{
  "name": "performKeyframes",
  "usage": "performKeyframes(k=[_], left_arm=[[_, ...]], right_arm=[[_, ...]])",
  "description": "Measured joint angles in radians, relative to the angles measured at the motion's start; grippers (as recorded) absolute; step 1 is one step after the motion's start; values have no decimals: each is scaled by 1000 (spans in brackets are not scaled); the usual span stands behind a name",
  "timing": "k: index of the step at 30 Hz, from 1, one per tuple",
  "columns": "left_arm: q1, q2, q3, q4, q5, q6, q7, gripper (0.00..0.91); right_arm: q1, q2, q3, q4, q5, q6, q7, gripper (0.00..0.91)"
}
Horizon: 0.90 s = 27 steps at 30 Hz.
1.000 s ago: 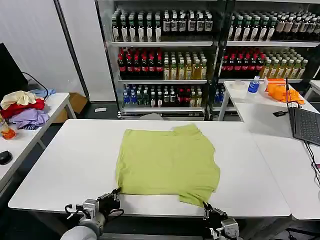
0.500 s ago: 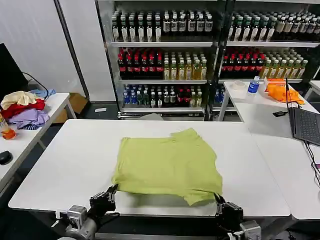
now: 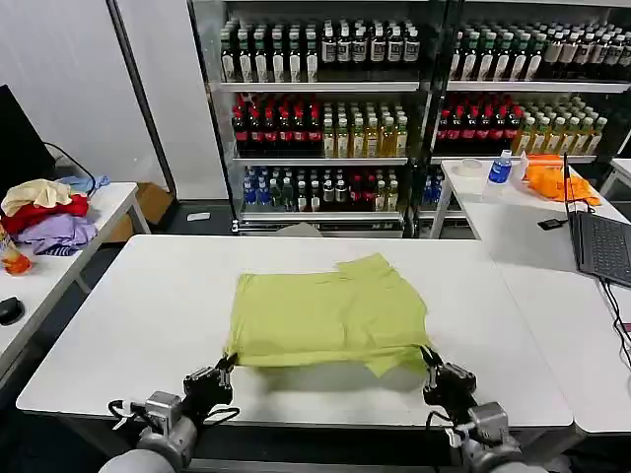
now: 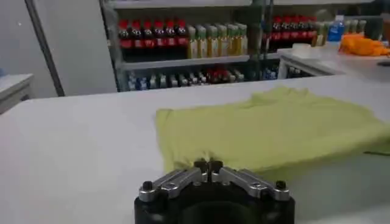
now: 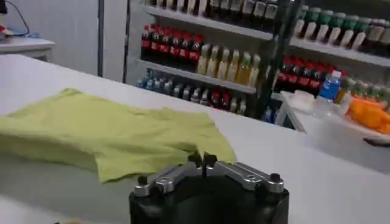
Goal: Fold and organize the clothes.
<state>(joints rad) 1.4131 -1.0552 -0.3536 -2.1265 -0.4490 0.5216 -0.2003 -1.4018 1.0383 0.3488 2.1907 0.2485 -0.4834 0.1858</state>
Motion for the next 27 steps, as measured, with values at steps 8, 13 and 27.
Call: performKeyframes(k=[8, 13, 27], left_arm=[[-106, -12, 58, 109, 27, -12, 1, 20], [-162, -23, 93, 169, 44, -25, 1, 20], [-236, -49, 132, 254, 68, -52, 4, 907]], right_arm=[[127, 7, -64, -119, -21, 16, -6, 0], [189, 13, -97, -186, -37, 26, -9, 0], [238, 37, -138, -269, -66, 31, -15, 907]])
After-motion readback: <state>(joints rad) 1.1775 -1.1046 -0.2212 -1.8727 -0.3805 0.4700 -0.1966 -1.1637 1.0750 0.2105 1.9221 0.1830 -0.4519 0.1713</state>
